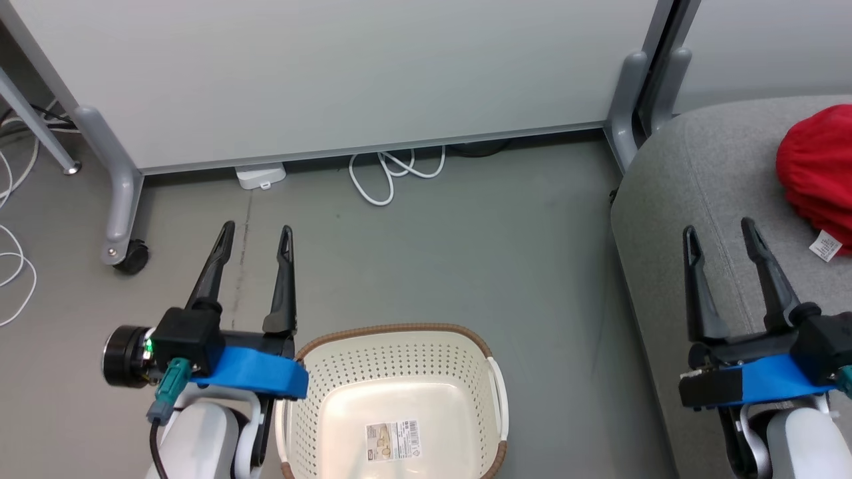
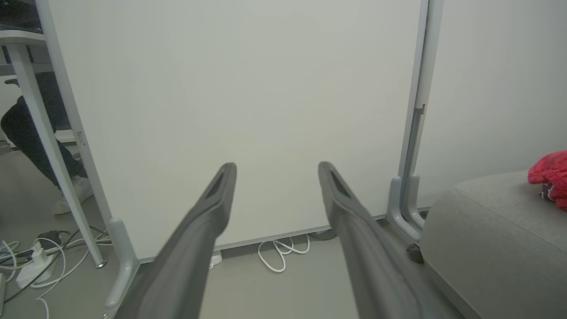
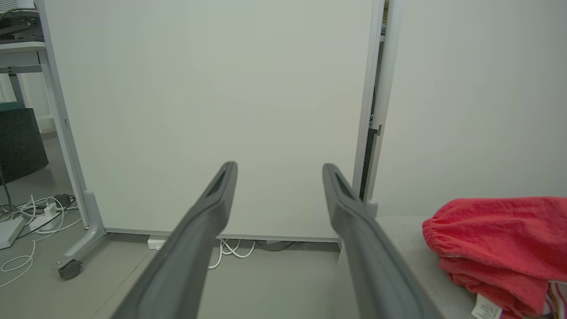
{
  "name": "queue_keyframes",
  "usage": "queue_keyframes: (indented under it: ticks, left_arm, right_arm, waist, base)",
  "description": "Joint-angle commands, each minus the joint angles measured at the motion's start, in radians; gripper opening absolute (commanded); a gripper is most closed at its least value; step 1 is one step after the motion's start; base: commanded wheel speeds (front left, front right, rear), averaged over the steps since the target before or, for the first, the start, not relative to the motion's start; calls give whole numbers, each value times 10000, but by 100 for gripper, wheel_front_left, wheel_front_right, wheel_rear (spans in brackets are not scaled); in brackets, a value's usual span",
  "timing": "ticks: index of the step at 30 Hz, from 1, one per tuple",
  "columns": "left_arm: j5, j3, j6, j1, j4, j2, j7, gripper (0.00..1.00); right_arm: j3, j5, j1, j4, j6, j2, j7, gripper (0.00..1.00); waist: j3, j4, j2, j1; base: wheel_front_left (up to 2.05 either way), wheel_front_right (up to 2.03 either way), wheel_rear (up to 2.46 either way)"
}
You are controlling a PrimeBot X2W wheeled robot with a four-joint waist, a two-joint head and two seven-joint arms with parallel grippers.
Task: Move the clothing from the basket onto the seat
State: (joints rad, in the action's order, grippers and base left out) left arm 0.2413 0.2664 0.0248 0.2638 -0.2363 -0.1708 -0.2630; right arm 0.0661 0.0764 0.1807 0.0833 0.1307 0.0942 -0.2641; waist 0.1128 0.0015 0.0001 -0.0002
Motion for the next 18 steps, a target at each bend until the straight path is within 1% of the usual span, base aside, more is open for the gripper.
queue_keyframes:
  ticks: [1, 9, 14, 18]
  left_arm:
    - [-61, -130, -37, -197, 63, 52, -24, 100]
    - [-475, -1292, -381, -1158, 243, 505, -24, 100]
    - [-783, -1719, -705, -1461, 193, 733, -24, 100]
    - [-952, -1999, -857, -1616, 119, 891, -24, 100]
  right_arm:
    - [-14, 22, -208, 59, 1, -39, -4, 100]
    - [21, 65, -789, 409, 1, -221, -4, 100]
    - [58, 193, -992, 627, 1, -322, -4, 100]
    - [34, 203, -1114, 795, 1, -373, -4, 100]
  waist:
    - [-139, 85, -1, 2]
    - [-432, 223, -1, 2]
    - [-501, 307, -1, 2]
    - [-557, 355, -1, 2]
  base:
    - [0, 0, 0]
    - [0, 0, 0]
    - [0, 0, 0]
    - [0, 0, 0]
